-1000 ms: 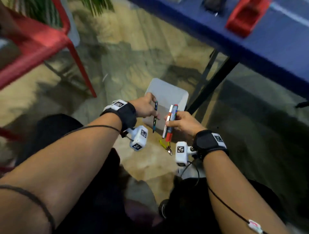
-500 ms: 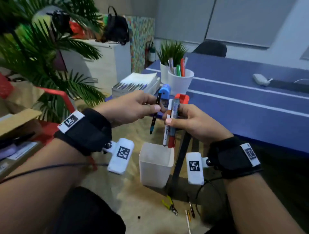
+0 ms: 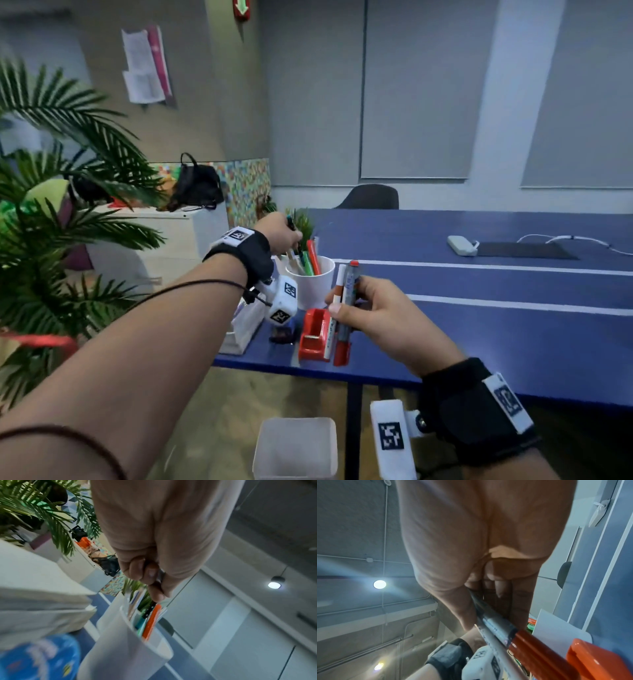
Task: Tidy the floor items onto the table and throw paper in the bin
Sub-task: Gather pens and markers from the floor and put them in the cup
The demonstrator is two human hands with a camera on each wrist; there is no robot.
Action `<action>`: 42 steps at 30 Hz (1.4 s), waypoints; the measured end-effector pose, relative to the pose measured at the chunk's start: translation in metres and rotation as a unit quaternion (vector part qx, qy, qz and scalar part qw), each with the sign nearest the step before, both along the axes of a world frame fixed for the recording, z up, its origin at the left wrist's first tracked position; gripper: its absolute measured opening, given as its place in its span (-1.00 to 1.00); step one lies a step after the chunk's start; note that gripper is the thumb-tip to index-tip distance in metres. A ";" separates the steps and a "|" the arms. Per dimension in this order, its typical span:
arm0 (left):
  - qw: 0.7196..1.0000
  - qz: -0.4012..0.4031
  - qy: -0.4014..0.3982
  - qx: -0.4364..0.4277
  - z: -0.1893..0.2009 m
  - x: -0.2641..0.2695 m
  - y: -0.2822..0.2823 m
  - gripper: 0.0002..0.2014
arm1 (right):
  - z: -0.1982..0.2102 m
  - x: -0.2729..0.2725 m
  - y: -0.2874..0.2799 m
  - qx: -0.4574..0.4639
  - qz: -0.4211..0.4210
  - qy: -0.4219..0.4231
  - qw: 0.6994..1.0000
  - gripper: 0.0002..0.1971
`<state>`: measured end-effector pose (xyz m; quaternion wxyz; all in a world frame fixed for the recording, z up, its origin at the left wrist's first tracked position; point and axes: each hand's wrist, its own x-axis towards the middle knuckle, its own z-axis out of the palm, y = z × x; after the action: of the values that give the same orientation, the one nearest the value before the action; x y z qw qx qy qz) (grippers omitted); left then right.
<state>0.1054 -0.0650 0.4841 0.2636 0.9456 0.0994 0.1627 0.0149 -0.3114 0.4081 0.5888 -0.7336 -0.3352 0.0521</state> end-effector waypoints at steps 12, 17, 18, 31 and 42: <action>0.992 0.063 0.032 0.105 -0.049 0.036 -0.008 -0.74 | -0.022 0.009 -0.007 -0.019 -0.010 0.021 1.000 -0.95; 0.999 0.025 0.015 0.037 -0.033 0.033 -0.005 -0.66 | -0.022 0.009 -0.006 -0.015 -0.009 0.037 0.999 -0.96; 0.999 -0.001 0.023 0.036 -0.028 0.033 -0.006 -0.70 | -0.023 0.009 -0.006 -0.017 -0.010 0.037 0.999 -0.96; 0.981 -0.070 -0.040 0.178 -0.037 0.023 -0.006 -0.58 | -0.013 0.009 -0.013 -0.039 -0.025 0.032 0.998 -0.94; 0.983 0.068 -0.131 0.108 -0.100 -0.097 -0.009 -0.41 | 0.041 0.069 0.031 -0.048 -0.073 -0.032 0.996 -0.90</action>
<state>0.0089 -0.0745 0.3836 0.1593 0.9298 0.1102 0.3129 0.0841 -0.2807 0.4490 0.5440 -0.7848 -0.2968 0.0012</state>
